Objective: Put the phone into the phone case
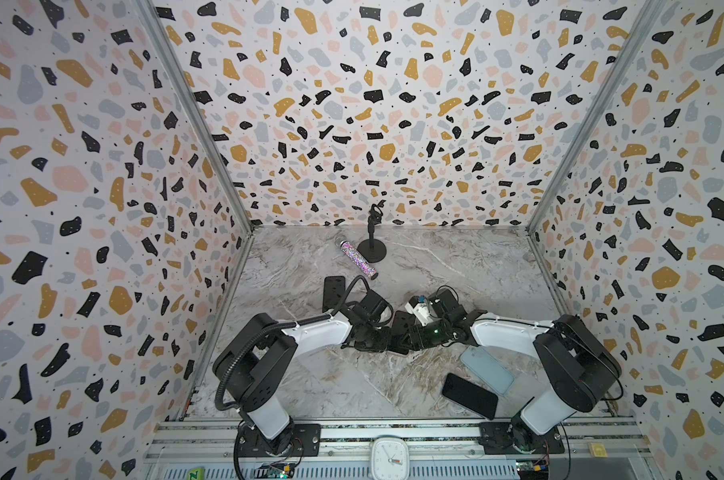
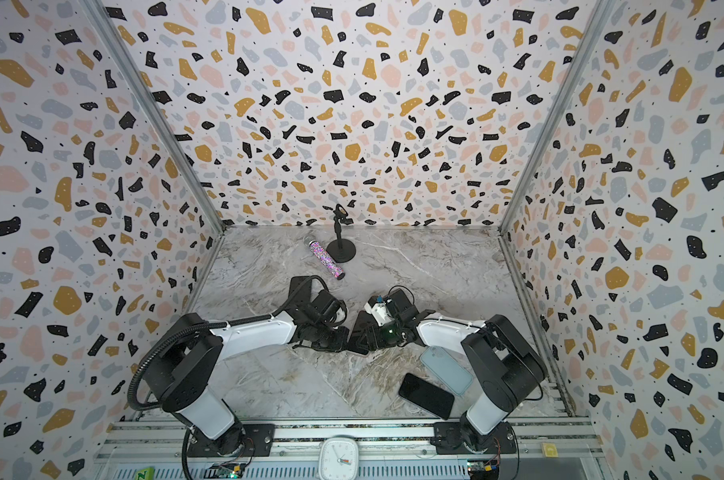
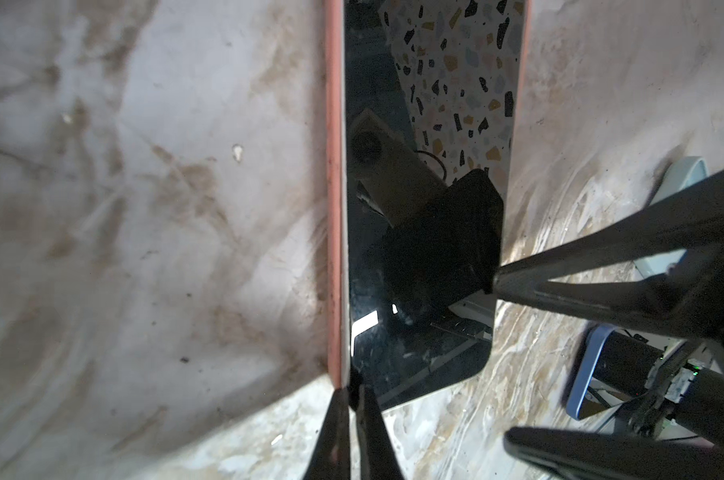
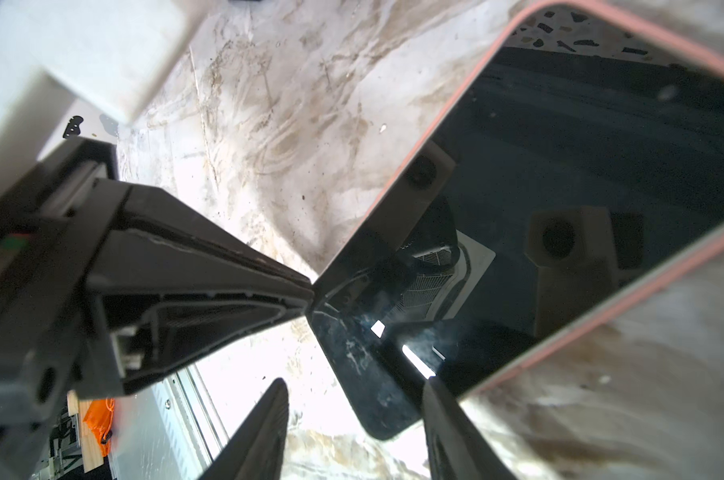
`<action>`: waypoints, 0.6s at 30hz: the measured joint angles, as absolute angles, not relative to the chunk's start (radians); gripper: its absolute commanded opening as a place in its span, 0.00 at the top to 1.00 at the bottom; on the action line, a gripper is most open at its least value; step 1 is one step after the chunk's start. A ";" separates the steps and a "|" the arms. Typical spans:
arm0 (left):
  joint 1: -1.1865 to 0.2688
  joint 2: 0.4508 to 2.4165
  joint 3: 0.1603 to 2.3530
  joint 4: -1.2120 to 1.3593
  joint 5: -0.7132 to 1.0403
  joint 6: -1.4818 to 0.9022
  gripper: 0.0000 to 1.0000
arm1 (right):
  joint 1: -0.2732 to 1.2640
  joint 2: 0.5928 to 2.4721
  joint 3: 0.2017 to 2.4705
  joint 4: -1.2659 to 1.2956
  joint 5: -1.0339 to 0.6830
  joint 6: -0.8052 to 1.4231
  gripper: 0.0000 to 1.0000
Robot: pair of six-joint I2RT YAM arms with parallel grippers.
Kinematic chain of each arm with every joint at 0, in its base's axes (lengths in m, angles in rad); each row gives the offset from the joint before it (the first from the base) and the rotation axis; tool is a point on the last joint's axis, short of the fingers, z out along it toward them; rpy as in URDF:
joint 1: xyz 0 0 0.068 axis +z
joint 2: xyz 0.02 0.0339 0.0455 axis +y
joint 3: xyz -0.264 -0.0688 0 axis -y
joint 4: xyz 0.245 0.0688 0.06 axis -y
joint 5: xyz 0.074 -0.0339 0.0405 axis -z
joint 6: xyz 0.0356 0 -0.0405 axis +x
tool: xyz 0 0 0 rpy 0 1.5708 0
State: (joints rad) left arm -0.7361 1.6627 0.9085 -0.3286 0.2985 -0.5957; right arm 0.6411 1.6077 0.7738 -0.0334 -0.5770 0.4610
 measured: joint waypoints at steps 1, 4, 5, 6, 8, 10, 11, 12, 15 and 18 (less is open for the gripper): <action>-0.736 1.663 0.910 -0.331 0.297 -0.595 0.98 | 0.639 1.606 0.774 -0.039 -0.572 0.459 0.46; -0.736 1.665 0.911 -0.331 0.297 -0.595 0.99 | 0.637 1.605 0.774 -0.060 -0.550 0.453 0.46; -0.736 1.666 0.911 -0.331 0.297 -0.595 1.00 | 0.636 1.605 0.774 -0.067 -0.544 0.451 0.46; -0.736 1.666 0.911 -0.331 0.297 -0.595 1.00 | 0.636 1.605 0.774 -0.072 -0.539 0.448 0.46; -0.736 1.666 0.911 -0.330 0.298 -0.595 1.00 | 0.635 1.605 0.774 -0.083 -0.529 0.445 0.46; -0.736 1.668 0.911 -0.329 0.298 -0.595 1.00 | 0.635 1.605 0.773 -0.086 -0.525 0.444 0.46; -0.736 1.668 0.911 -0.329 0.298 -0.595 1.00 | 0.635 1.605 0.773 -0.087 -0.524 0.444 0.46; -0.736 1.668 0.911 -0.329 0.298 -0.595 1.00 | 0.635 1.605 0.773 -0.088 -0.524 0.444 0.45; -0.736 1.669 0.911 -0.328 0.299 -0.595 1.00 | 0.635 1.605 0.771 -0.084 -0.524 0.445 0.44; -0.736 1.671 0.910 -0.326 0.303 -0.595 1.00 | 0.635 1.605 0.765 -0.079 -0.529 0.447 0.44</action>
